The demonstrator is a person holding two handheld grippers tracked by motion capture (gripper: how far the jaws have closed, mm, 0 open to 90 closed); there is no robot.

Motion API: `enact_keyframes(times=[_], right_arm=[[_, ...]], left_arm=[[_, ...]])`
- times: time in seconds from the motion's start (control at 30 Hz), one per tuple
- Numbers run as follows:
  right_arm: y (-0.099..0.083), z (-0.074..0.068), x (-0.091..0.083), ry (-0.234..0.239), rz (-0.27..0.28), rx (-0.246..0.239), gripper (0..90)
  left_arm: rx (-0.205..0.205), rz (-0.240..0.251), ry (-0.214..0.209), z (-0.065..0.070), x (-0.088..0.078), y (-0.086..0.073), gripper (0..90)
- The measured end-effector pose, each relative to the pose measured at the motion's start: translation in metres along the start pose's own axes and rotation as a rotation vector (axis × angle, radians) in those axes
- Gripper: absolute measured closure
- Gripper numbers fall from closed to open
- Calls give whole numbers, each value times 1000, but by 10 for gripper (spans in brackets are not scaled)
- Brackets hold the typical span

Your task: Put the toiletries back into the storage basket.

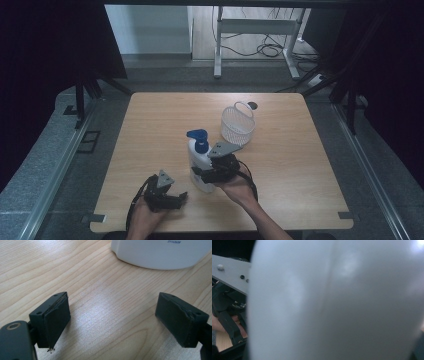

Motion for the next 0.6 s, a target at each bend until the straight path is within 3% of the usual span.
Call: enact_keyframes(times=[0.6], right_arm=[[0, 8, -8, 36, -44, -4, 367]], left_arm=[[1, -1, -1, 0, 0, 0, 119]])
Point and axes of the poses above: each handheld gripper's, and its own axes: x roughly forward along the jaws, y roughly out of its top, z roughly to its right, the point moved 8 cm from there along x, roughly forward along the jaws
